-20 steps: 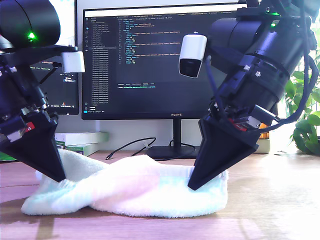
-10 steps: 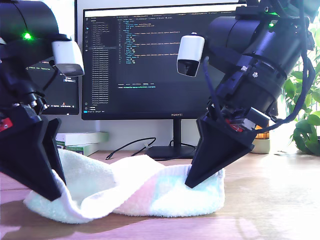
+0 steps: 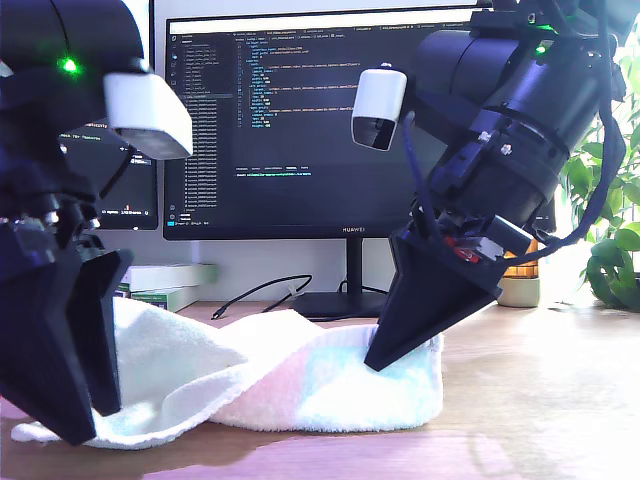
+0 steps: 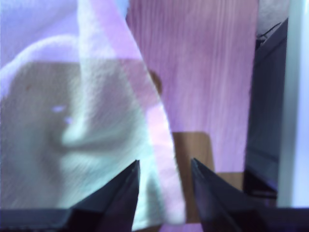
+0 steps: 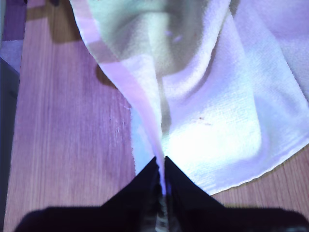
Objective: Fold the tea towel to a neat square and place it to the right
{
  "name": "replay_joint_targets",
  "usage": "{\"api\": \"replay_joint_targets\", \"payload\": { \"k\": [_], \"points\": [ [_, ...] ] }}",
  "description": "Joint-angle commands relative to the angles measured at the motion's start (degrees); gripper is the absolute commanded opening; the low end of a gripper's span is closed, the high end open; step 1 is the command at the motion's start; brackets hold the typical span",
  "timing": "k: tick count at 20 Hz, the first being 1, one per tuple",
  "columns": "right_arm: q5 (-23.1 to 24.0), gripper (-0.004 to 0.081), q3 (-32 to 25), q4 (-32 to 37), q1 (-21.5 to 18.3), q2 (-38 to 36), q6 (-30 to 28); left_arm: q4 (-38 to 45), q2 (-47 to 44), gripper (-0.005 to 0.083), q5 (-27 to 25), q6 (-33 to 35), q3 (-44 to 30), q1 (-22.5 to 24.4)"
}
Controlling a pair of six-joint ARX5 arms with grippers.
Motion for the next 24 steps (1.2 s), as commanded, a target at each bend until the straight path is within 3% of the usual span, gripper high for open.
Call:
{"api": "replay_joint_targets", "payload": {
  "k": [1,8,14,18,24],
  "points": [
    [-0.2,-0.0013,-0.1,0.3,0.3,0.5,0.3,-0.3,0.9,0.0289,-0.9,0.4,0.2,0.1],
    [-0.2,-0.0013,-0.1,0.8,0.3,0.5,1.5,-2.6,1.0,0.0289,-4.0,-0.4,0.2,-3.8],
    [0.0,-0.0013,-0.1,1.0,0.3,0.5,1.6,-2.6,1.0,0.0286,-14.1,-10.3,0.2,-9.8],
    [0.0,-0.0013,-0.1,1.0,0.2,0.5,1.7,-3.2,0.8,0.0284,-16.9,-13.4,0.2,-12.1],
    [0.0,-0.0013,-0.1,1.0,0.2,0.5,1.7,-6.9,-7.6,0.0284,-18.6,-15.7,0.2,-13.1]
  ]
}}
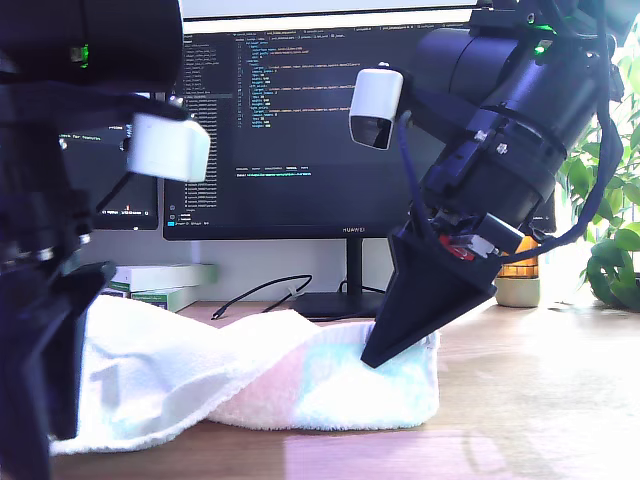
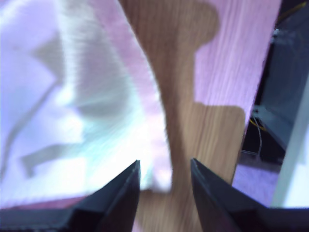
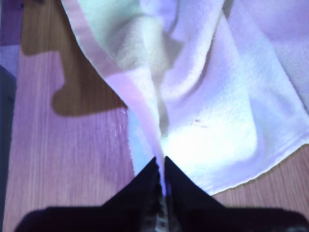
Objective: Fold the tea towel to a neat square and place it to the right
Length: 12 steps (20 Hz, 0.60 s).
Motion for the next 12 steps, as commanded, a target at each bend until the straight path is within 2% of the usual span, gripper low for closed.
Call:
{"api": "replay_joint_targets", "payload": {
  "k": [1,5,7,8,12],
  "points": [
    [-0.1,-0.0012,-0.1,0.2,0.2,0.5,0.3,-1.9,-3.9,0.0284,-0.2,-0.8,0.2,-0.1],
    [0.0,-0.0013,-0.1,0.3,0.2,0.5,0.3,-5.2,-7.9,0.0284,0.3,-3.2,0.2,0.0],
    [-0.1,-0.0012,-0.1,0.3,0.2,0.5,0.3,-4.1,-7.6,0.0284,0.7,-3.8,0.2,0.1],
    [0.0,-0.0012,-0.1,0.3,0.2,0.5,0.3,-4.4,-7.6,0.0284,-0.3,-6.7,0.2,0.0],
    [-0.1,-0.0013,-0.1,0.4,0.2,0.5,0.3,-2.4,-10.8,0.0284,-11.3,-17.0,0.2,-2.4]
  ]
}}
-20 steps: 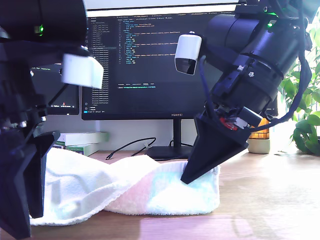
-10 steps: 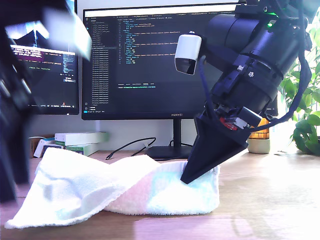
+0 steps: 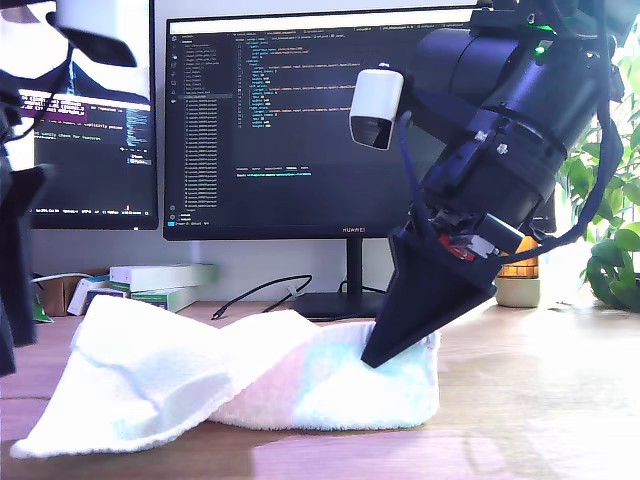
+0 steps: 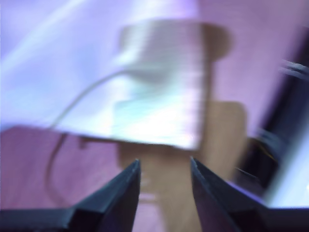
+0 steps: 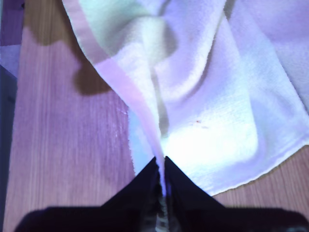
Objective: Fold the tea towel to a neat square and place it to the right
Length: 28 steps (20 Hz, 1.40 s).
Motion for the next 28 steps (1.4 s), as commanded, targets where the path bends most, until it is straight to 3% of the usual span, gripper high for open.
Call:
{"api": "replay_joint_targets", "payload": {
  "k": [1,7,9,11,13,17,19,20,28],
  "points": [
    [-0.1,-0.0013,-0.1,0.4,0.2,0.5,0.3,2.4,-3.3,0.0284,-3.8,-2.4,0.1,-2.8],
    [-0.1,-0.0013,-0.1,0.5,0.2,0.5,0.3,4.8,-6.8,0.0284,-18.2,-8.8,-3.8,-16.8],
    [-0.1,-0.0013,-0.1,0.6,0.2,0.5,0.3,7.1,-6.6,0.0283,-20.8,-9.6,-6.1,-21.5],
    [-0.1,-0.0013,-0.1,0.6,0.2,0.5,0.3,8.8,-6.5,0.0283,-19.4,-10.3,-7.0,-24.5],
    [-0.1,-0.0013,-0.1,0.6,0.2,0.5,0.3,9.5,-6.2,0.0284,-14.9,-11.2,-7.7,-24.6],
    [-0.1,-0.0013,-0.1,0.7,0.2,0.5,0.3,10.1,-2.3,0.0294,-12.0,-10.4,-8.0,-22.3],
    [-0.1,-0.0012,-0.1,0.9,0.2,0.5,0.3,10.3,1.5,0.0364,-10.9,-8.8,-8.0,-21.3],
    [-0.1,-0.0013,-0.1,0.9,0.2,0.5,0.3,10.5,3.7,0.0394,-11.0,-8.3,-8.0,-21.2],
    [-0.1,-0.0012,-0.1,0.9,0.2,0.5,0.3,16.1,15.8,0.0395,-18.8,-7.1,-8.0,-20.9]
  ]
}}
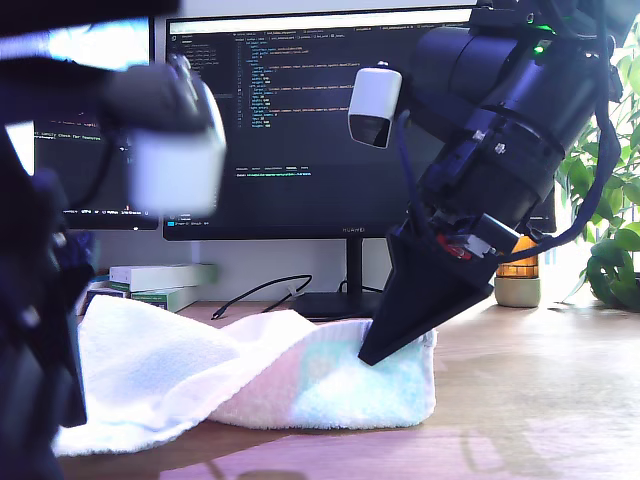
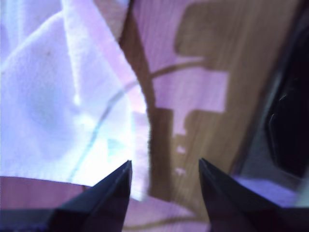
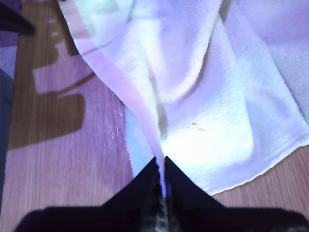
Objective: Fold the tea towel to a neat square and place it to the right
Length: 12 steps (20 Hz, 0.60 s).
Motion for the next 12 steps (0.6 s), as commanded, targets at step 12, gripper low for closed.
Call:
{"api": "replay_joint_targets", "payload": {
  "k": [12],
  "points": [
    [-0.3,-0.0012,-0.1,1.8,0.2,0.5,1.9,3.7,4.6,0.0278,-1.9,0.2,-1.4,7.3]
  ]
}}
